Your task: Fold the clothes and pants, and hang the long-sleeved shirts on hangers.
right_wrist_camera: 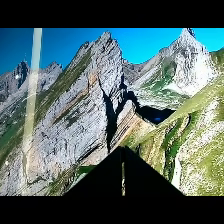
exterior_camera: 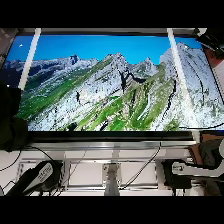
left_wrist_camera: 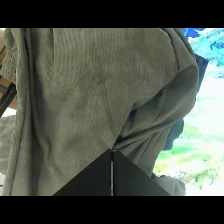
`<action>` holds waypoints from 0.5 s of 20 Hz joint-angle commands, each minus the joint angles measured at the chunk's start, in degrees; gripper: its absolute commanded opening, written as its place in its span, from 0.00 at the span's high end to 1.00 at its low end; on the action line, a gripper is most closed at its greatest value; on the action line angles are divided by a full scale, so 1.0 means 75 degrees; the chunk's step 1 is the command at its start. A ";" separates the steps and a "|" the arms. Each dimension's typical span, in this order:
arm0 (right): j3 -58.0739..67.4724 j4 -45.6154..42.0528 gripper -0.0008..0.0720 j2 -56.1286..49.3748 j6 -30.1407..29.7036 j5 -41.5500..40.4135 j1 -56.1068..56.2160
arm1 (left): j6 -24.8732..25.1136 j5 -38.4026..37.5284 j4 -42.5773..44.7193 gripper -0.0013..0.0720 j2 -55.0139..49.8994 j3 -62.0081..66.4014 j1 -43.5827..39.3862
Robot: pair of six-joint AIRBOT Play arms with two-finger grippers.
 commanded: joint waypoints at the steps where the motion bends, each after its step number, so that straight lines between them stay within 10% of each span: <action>1: 0.0009 0.0000 0.95 -0.0003 0.0000 0.0000 0.0000 | 0.0000 0.0006 -0.0055 0.97 -0.0017 -0.0003 0.0009; 6: 0.0009 0.0003 0.94 -0.0003 0.0000 0.0000 0.0000 | 0.0020 0.0356 -0.0050 0.95 -0.0315 -0.0006 0.0020; 8: 0.0009 0.0003 0.94 -0.0003 0.0000 -0.0003 0.0000 | 0.0291 0.0361 0.0035 0.53 -0.0624 -0.0006 0.0032; 10: 0.0009 0.0000 0.94 -0.0003 0.0000 0.0000 0.0000 | 0.0370 0.0230 0.0076 0.33 -0.1026 -0.0006 0.0108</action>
